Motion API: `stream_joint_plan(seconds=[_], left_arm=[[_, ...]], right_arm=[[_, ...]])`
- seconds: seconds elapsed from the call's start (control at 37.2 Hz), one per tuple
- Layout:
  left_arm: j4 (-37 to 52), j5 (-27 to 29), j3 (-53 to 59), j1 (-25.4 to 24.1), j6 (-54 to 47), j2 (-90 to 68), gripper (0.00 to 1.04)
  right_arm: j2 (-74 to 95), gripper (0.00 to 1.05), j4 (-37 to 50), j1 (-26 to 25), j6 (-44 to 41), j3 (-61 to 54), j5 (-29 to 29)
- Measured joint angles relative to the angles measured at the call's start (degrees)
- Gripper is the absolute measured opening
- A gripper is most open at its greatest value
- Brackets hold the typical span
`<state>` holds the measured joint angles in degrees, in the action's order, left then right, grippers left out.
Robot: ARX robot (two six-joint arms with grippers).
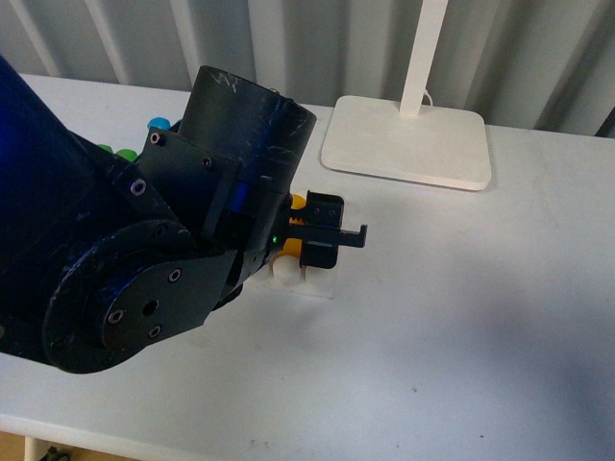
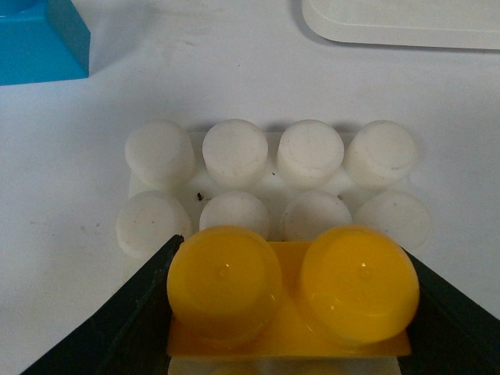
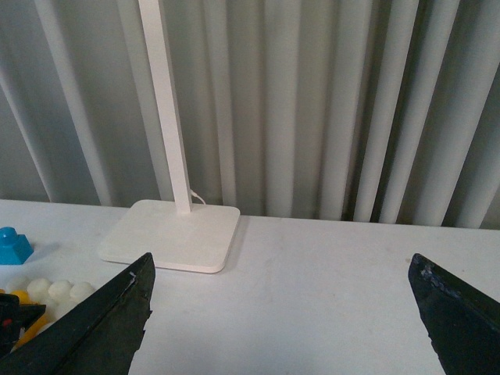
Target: Insert yellow block into base center
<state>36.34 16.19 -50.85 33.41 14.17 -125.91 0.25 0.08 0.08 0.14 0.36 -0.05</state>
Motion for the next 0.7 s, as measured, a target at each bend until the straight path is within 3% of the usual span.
stream_joint_plan(seconds=[0.7], left_arm=[[15.9, 2.5, 6.4, 0.6, 2.3, -2.9, 0.65]], right_arm=[[0.0, 0.95, 0.0, 0.0, 0.0, 0.0, 0.0]])
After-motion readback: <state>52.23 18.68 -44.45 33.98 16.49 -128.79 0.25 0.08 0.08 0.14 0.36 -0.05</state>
